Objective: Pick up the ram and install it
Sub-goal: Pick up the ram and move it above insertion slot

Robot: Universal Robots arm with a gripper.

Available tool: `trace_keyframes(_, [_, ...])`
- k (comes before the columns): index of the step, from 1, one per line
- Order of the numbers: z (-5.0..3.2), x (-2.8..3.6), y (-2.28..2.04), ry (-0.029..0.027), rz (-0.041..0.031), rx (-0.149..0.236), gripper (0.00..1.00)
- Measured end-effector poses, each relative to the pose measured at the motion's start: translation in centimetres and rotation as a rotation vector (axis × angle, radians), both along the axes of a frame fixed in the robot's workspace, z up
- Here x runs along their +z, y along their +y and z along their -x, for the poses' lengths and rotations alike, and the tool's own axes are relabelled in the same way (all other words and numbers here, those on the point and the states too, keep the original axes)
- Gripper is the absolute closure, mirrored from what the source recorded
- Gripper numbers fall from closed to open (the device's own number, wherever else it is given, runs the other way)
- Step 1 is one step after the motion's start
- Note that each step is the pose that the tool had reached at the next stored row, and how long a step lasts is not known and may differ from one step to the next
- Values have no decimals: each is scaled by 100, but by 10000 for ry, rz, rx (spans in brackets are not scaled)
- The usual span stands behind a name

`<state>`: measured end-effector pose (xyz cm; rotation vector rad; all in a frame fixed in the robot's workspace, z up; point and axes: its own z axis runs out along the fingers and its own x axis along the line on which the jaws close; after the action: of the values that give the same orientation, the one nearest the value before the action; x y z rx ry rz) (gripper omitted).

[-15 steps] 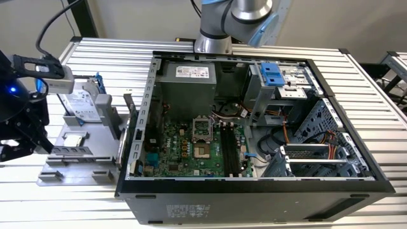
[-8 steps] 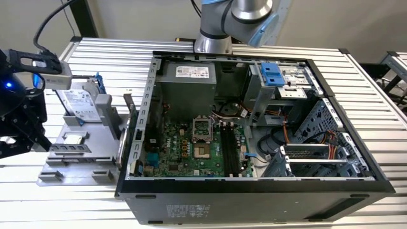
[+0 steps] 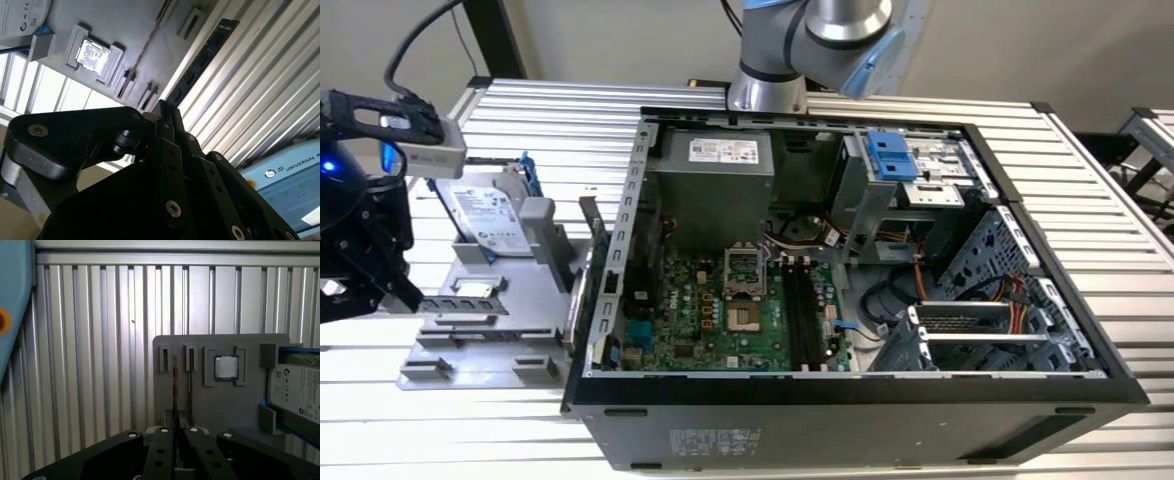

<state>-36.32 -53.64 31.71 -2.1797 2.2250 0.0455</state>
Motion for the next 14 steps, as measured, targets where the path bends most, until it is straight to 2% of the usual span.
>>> trace_keyframes(14, [0, 163, 0, -2, 0, -24, 100])
